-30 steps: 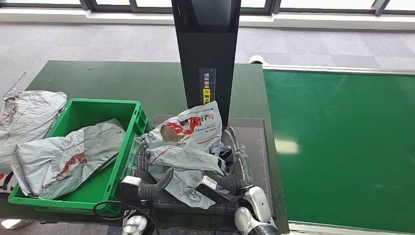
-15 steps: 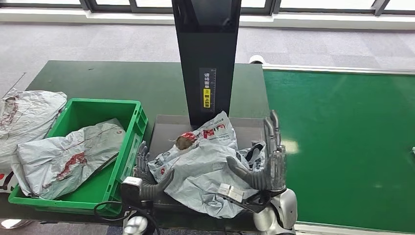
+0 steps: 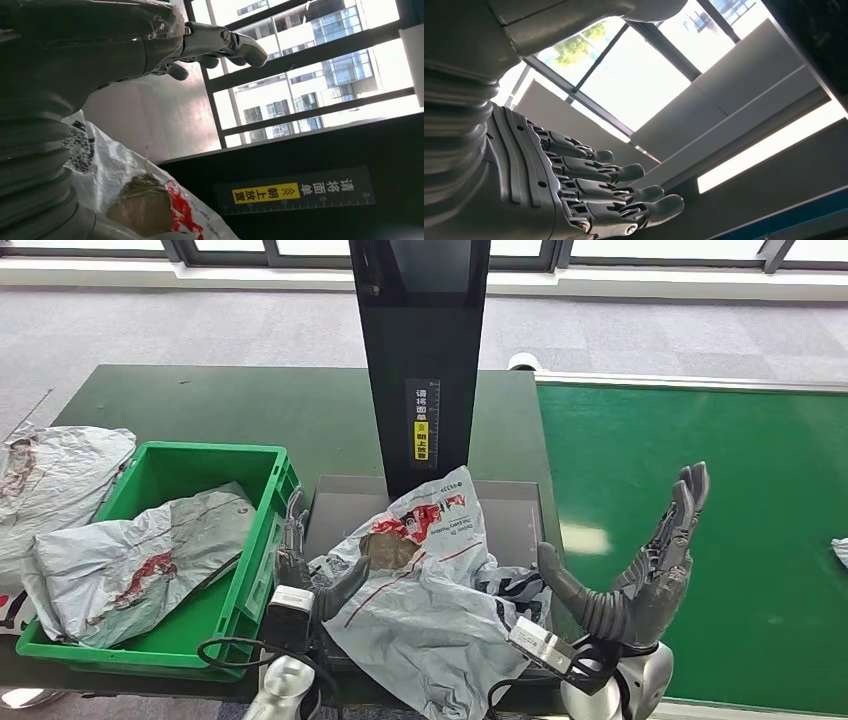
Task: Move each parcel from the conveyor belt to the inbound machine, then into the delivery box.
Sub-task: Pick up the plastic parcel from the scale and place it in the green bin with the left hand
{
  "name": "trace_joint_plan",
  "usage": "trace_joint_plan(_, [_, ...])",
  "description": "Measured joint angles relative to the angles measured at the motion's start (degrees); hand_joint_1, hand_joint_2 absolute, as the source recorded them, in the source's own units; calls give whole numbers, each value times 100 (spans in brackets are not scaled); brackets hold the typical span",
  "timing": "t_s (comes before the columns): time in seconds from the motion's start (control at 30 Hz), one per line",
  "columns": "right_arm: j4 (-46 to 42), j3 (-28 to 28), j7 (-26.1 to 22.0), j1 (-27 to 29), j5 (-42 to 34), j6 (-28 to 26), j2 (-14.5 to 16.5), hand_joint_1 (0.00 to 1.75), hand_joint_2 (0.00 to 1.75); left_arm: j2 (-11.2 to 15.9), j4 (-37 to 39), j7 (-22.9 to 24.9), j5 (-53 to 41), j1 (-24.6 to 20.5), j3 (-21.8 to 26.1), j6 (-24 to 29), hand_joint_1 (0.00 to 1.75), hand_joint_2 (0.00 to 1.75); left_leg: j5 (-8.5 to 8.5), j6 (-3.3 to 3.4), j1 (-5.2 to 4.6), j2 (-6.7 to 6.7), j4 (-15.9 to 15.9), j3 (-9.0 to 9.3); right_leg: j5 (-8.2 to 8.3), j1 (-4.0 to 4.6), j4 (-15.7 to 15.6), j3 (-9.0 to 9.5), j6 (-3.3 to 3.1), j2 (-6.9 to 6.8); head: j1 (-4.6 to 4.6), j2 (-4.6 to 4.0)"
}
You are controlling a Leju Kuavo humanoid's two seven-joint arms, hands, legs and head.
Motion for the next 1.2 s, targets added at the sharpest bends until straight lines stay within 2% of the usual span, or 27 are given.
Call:
trace_joint_plan(0.2, [-45,-56,1,34,-13,2,0,0,175,-2,-141,0,-133,-33,-150,-226,0,175,0,0,0,3,0,-1,0,0,0,-1,0,3,0,0])
trace_joint_plan(0.43, [-44,-93,2,38,-79,2,0,0,175,33,-622,5,-367,-123,-775,-723,0,175,0,0,-2,1,0,-1,1,-4,0,2,2,1,0,0])
trace_joint_plan(0.7, [-43,-94,0,35,-119,4,0,0,175,62,-564,179,-858,-267,-1354,-1285,0,175,0,0,-4,1,0,0,1,-4,-1,1,3,1,-1,0])
trace_joint_plan(0.8, [-42,-95,0,32,-137,4,0,0,175,36,-128,383,-1269,-426,-1563,-1353,0,175,0,0,-4,-1,0,0,2,-4,-1,2,3,0,-1,0])
trace_joint_plan(0.9, [-42,-105,2,32,-171,4,0,0,175,-25,644,528,-1499,-714,-1707,-1210,0,175,0,1,-4,2,0,1,4,-5,-1,2,6,1,-1,0])
trace_joint_plan(1.07, [-44,-205,1,35,-199,4,0,0,175,-173,1882,707,-1295,-1253,-1932,-932,0,175,2,3,-4,0,1,1,9,-6,0,5,9,0,-1,0])
trace_joint_plan(1.2, [-44,-275,0,36,-203,4,0,0,175,-273,2483,734,-1218,-1510,-2045,-891,0,175,2,3,-4,0,1,1,10,-7,0,5,10,0,-1,0])
